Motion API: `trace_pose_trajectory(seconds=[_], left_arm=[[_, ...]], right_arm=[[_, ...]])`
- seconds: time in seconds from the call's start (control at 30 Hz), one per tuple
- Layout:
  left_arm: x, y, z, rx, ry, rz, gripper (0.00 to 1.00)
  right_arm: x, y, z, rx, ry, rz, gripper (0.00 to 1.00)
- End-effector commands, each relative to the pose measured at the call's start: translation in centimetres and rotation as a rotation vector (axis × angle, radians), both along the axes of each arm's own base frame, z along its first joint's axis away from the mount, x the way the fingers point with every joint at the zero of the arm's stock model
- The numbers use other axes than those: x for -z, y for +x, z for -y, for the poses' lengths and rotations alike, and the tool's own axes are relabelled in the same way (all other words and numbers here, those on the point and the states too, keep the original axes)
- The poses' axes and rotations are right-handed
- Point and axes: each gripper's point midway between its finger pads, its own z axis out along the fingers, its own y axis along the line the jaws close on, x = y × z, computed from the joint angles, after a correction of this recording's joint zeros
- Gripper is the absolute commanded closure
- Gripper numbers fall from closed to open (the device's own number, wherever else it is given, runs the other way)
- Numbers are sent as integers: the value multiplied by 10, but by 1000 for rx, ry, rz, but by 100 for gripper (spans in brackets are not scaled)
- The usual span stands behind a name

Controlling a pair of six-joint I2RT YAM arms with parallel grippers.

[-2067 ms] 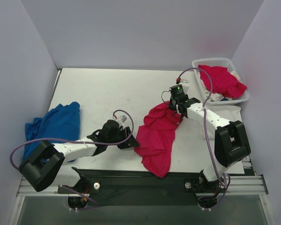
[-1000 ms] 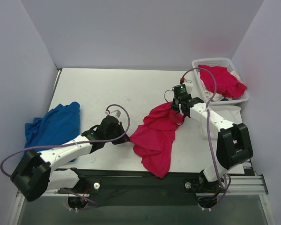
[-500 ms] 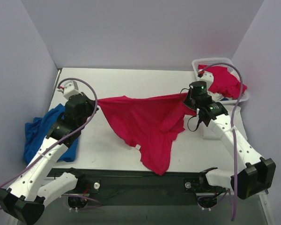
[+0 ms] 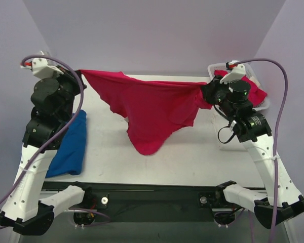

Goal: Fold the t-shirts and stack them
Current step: Flatten out the tshirt

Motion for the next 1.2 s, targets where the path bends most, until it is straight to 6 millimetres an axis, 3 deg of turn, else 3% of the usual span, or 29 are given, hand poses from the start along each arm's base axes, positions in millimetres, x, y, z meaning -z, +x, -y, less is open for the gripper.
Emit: trace_pose_trajectory(seconds=[0.0, 0.13, 0.27, 0.33, 0.43, 0.57, 0.63, 0.67, 0.7, 0.73, 0.77, 0.8, 0.83, 0.87, 0.9, 0.93, 0.97, 1.03, 1.1, 1.17], left_arm=[[-77, -31, -34, -102, 14, 191, 100], [-132, -77, -55, -135, 21, 331, 100], [-160, -116, -67, -128, 20, 426, 100], [-166, -133, -70, -117, 22, 457, 100], [-166, -141, -73, -117, 25, 470, 100], [-154, -119, -72, -151, 46, 418, 100], [-139, -90, -63, -152, 73, 355, 100], [-133, -77, -59, -155, 82, 330, 100], [-112, -48, -50, -154, 107, 264, 100], [-101, -34, -46, -157, 117, 232, 100], [-90, -19, -44, -180, 119, 205, 100], [-58, 9, -36, -183, 143, 129, 100], [-41, 22, -35, -197, 153, 96, 100], [-31, 35, -35, -223, 145, 89, 100], [6, 57, -29, -228, 165, 19, 100], [21, 67, -32, -250, 162, -7, 100], [33, 75, -35, -274, 157, -20, 100], [79, 98, -41, -313, 157, -107, 100], [109, 112, -47, -348, 162, -161, 100], [129, 118, -58, -403, 171, -200, 100]], right_arm=[[-43, -24, -25, -203, 0, 113, 100], [-56, -51, -47, -346, -11, 166, 100], [-57, -82, -67, -466, -22, 200, 100], [-57, -92, -66, -474, -16, 215, 100], [-48, -97, -66, -475, 11, 199, 100], [-19, -74, -66, -403, 7, 143, 100], [3, -57, -68, -359, 2, 94, 100], [24, -39, -70, -321, -17, 39, 100], [42, -29, -74, -304, -19, -4, 100], [50, -18, -77, -287, -14, -19, 100], [82, 0, -86, -282, -37, -101, 100], [99, 10, -89, -272, -34, -141, 100], [109, 22, -95, -265, -34, -157, 100], [146, 37, -102, -261, -63, -244, 100], [162, 46, -103, -246, -74, -281, 100], [165, 57, -108, -242, -76, -290, 100], [198, 69, -111, -232, -97, -361, 100], [216, 82, -113, -215, -116, -400, 100], [235, 97, -113, -198, -132, -447, 100], [249, 109, -97, -107, -181, -488, 85]])
